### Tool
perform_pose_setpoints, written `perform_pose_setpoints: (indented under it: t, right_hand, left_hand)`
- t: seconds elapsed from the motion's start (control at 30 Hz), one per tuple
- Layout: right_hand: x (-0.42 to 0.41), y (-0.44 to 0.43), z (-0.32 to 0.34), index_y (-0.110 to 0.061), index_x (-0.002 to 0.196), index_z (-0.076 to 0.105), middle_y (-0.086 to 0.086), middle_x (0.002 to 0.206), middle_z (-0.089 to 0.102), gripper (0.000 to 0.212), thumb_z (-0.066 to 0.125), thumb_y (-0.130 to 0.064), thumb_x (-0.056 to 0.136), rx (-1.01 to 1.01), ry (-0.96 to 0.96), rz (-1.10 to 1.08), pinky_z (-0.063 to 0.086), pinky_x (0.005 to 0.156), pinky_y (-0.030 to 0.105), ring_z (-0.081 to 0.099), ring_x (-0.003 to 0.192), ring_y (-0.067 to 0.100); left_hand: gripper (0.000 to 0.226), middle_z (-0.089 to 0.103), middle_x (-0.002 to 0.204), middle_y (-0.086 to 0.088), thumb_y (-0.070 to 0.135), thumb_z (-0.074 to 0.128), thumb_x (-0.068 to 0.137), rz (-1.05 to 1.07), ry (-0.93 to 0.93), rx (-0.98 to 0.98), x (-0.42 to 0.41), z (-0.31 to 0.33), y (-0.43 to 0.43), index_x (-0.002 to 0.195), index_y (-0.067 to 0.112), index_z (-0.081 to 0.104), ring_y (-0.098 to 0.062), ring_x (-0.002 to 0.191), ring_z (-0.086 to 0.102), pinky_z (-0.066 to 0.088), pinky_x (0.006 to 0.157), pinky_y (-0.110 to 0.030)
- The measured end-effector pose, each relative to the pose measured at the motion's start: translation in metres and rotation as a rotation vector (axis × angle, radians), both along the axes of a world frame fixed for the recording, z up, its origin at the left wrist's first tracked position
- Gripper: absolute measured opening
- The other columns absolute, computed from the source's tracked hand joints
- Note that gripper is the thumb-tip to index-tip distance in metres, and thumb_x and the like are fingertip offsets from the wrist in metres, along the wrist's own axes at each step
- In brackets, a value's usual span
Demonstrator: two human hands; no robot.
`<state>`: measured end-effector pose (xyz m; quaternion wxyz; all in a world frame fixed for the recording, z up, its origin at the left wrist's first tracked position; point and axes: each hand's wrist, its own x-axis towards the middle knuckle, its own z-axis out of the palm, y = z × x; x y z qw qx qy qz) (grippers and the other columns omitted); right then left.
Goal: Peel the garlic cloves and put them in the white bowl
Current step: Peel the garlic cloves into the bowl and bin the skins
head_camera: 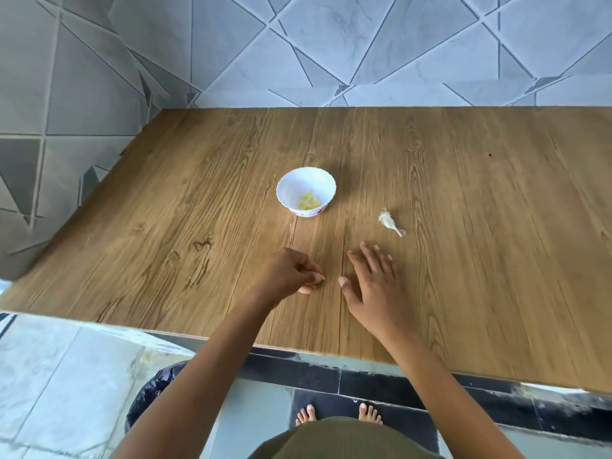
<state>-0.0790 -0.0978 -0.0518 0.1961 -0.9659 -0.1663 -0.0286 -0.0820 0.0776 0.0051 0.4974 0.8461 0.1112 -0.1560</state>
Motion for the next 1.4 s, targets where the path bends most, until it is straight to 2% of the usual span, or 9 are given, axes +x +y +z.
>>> perform_pose_setpoints:
  t: [0.3,0.57,0.67,0.77,0.87,0.97,1.1,1.23,1.4]
  right_hand:
    - [-0.002,0.001,-0.001,-0.012,0.136,0.048,0.012,0.149,0.037,0.063,0.021,-0.047,0.091,-0.045,-0.013,-0.011,0.01,0.114,0.041,0.029,0.14,0.03]
    - [-0.003,0.001,0.0,-0.014,0.142,0.04,0.011,0.153,0.028,0.071,0.011,-0.05,0.089,-0.047,-0.011,0.008,0.001,0.115,0.038,0.02,0.144,0.028]
    - [-0.003,0.001,-0.001,-0.013,0.139,0.044,0.011,0.152,0.031,0.063,0.021,-0.047,0.092,0.004,-0.026,0.009,0.003,0.115,0.039,0.021,0.143,0.029]
    - [-0.001,-0.002,-0.001,-0.01,0.125,0.059,0.01,0.137,0.051,0.036,0.056,-0.026,0.092,0.247,-0.052,0.031,0.024,0.113,0.044,0.04,0.133,0.029]
    - [-0.003,-0.002,0.01,-0.011,0.112,0.066,0.0,0.108,0.067,0.024,0.064,-0.02,0.089,0.523,0.039,0.062,0.051,0.087,0.029,0.061,0.101,0.013]
    - [-0.001,0.006,0.025,-0.013,0.103,0.069,-0.005,0.091,0.069,0.017,0.064,-0.021,0.089,0.743,0.328,0.028,0.047,0.067,0.009,0.061,0.078,-0.001]
    - [0.002,0.009,0.034,-0.019,0.083,0.068,-0.001,0.078,0.07,0.006,0.065,-0.016,0.087,1.016,0.539,-0.033,0.046,0.057,0.014,0.06,0.065,0.0]
    - [0.01,0.008,0.028,-0.013,0.081,0.064,0.0,0.076,0.065,0.009,0.062,-0.013,0.089,0.92,0.481,0.049,0.046,0.062,0.022,0.057,0.069,0.007]
    - [0.009,0.009,0.019,-0.011,0.076,0.052,-0.01,0.072,0.051,0.015,0.056,-0.013,0.091,0.705,0.06,0.244,0.044,0.057,0.029,0.051,0.065,0.011]
  left_hand:
    - [0.016,0.064,0.062,0.001,0.0,0.068,0.081,-0.15,-0.02,0.298,0.012,0.01,-0.009,0.069,0.011,0.066,-0.006,0.056,0.061,0.048,0.052,-0.01]
    - [0.008,0.06,0.072,0.008,0.003,0.07,0.077,-0.233,-0.101,0.507,0.016,0.008,-0.016,0.075,0.011,0.071,-0.013,0.083,0.061,0.052,0.079,-0.03]
    - [0.008,0.064,0.068,0.0,-0.001,0.069,0.078,-0.189,-0.087,0.334,0.012,0.007,-0.009,0.076,0.007,0.071,-0.011,0.067,0.063,0.053,0.063,-0.016]
    - [0.006,0.068,0.076,-0.01,-0.003,0.067,0.082,-0.07,-0.028,-0.037,0.005,0.004,0.003,0.085,0.001,0.07,-0.01,0.064,0.065,0.053,0.061,-0.015]
    - [0.011,0.068,0.08,-0.007,-0.003,0.062,0.086,0.014,-0.006,-0.304,0.0,0.002,0.005,0.095,-0.001,0.068,-0.007,0.07,0.066,0.053,0.066,-0.016]
    - [0.011,0.069,0.075,-0.002,-0.002,0.062,0.086,0.012,-0.025,-0.393,-0.001,0.003,0.002,0.094,0.003,0.068,-0.006,0.069,0.066,0.053,0.067,-0.016]
    - [0.011,0.068,0.076,-0.004,0.003,0.066,0.085,0.02,-0.032,-0.357,0.002,0.007,0.002,0.095,0.0,0.067,-0.006,0.067,0.065,0.054,0.064,-0.017]
    - [0.004,0.067,0.075,-0.003,0.009,0.065,0.087,-0.036,-0.004,-0.318,0.001,0.005,0.002,0.085,0.006,0.067,-0.006,0.068,0.064,0.053,0.065,-0.018]
    - [0.008,0.066,0.069,0.0,0.009,0.063,0.088,0.005,0.112,-0.398,0.001,0.003,-0.002,0.081,0.007,0.065,-0.003,0.061,0.062,0.051,0.06,-0.016]
